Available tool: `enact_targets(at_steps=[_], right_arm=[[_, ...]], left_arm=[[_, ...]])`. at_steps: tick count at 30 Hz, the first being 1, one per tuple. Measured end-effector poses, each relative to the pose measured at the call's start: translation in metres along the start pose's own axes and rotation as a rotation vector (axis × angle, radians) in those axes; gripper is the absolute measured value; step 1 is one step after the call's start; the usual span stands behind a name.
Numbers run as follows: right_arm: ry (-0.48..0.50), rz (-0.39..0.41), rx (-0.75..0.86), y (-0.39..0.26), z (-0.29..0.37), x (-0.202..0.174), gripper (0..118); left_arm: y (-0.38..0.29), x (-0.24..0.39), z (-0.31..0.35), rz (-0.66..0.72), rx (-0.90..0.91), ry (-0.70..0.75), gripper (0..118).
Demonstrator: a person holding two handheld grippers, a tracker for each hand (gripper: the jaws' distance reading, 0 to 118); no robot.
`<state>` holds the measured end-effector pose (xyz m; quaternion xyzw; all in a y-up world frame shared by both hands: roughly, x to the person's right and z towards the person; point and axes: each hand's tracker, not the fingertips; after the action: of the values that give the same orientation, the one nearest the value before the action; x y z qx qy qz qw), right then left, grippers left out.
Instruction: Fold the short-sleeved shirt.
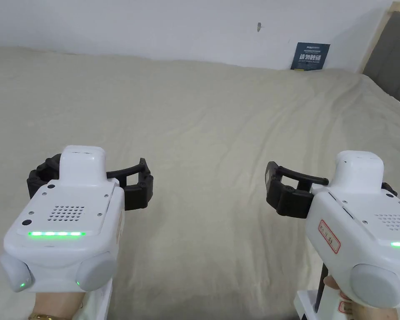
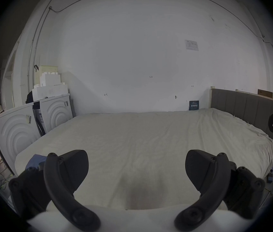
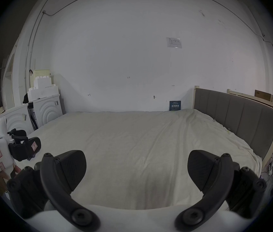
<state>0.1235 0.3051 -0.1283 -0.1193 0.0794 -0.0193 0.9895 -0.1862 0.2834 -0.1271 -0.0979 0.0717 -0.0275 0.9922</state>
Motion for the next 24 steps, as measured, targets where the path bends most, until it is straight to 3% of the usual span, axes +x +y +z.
enact_targets(at_steps=[24], right_arm=[[0.006, -0.008, -0.003, -0.001, 0.001, 0.0015, 118]], left_arm=[[-0.0026, 0.0017, 0.0001, -0.012, 0.003, -0.005, 116]])
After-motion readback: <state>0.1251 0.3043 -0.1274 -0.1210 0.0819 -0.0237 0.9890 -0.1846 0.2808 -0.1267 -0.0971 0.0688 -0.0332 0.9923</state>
